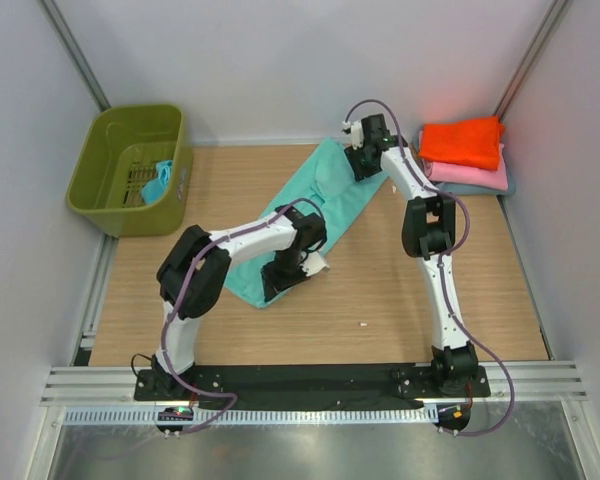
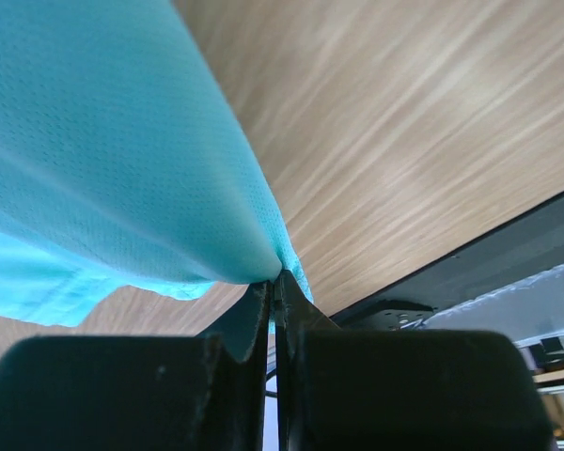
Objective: Fold and stack the t-shirts
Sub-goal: Fold the tshirt
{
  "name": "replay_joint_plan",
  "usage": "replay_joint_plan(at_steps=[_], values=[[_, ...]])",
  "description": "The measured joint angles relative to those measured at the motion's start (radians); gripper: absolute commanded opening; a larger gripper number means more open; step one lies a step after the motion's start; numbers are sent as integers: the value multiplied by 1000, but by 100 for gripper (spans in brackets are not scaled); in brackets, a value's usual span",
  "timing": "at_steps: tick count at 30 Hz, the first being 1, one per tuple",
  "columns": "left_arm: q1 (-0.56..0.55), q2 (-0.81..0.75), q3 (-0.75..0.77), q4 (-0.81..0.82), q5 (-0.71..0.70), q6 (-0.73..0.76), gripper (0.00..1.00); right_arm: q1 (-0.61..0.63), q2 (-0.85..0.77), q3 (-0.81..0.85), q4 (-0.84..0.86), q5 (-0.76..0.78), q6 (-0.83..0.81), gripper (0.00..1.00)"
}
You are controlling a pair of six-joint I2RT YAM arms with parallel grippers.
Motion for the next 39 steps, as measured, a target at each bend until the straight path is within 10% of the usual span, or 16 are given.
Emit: replay_joint_plan(at_steps=[13,34,39], values=[[-279,170,233,-24,39,-24,0,48,40,39,93,-39,41,49],[-394,348,517,-64,15,-32,1,48,-6,-53,150,-85,87,52],[-411,369,588,-65,-34,-40,22,43,-126,-165,157,-47,89,57]])
